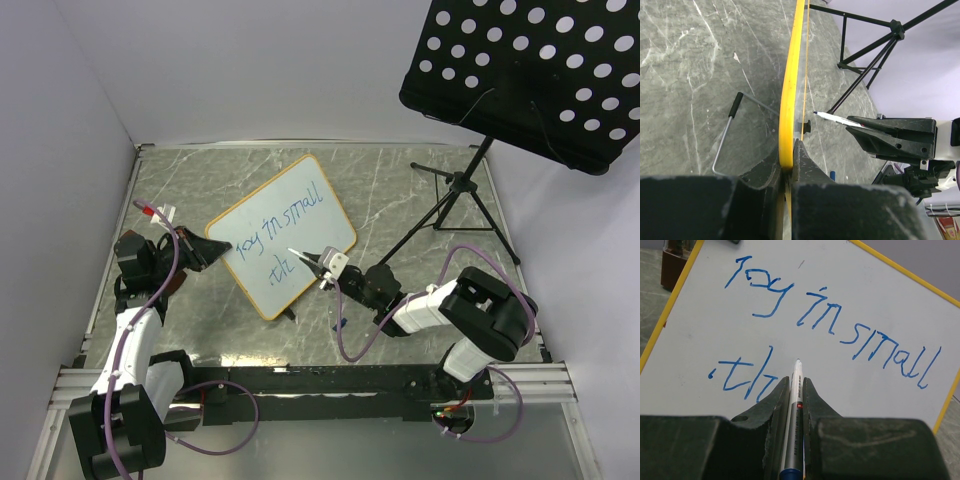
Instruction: Write a sentence on the whiteboard
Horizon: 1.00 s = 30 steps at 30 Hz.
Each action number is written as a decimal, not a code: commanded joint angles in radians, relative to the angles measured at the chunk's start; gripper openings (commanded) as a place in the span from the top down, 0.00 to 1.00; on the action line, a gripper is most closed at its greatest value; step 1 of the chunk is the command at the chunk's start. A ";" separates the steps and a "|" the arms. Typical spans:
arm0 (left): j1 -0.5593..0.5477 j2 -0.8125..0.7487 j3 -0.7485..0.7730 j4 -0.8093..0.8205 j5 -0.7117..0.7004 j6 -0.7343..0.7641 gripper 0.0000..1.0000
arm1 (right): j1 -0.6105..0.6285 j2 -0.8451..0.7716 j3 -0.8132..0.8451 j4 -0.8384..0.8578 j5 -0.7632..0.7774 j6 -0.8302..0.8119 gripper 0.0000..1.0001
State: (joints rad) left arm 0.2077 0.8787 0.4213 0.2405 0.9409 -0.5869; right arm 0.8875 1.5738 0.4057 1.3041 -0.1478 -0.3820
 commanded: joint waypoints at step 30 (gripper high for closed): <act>-0.014 -0.012 0.014 -0.009 0.036 0.087 0.99 | -0.022 -0.003 0.008 0.116 -0.027 0.043 1.00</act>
State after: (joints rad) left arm 0.2077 0.8783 0.4210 0.2405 0.9409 -0.5869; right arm 0.8745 1.5742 0.4057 1.3041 -0.1516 -0.3634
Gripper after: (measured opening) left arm 0.080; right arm 0.179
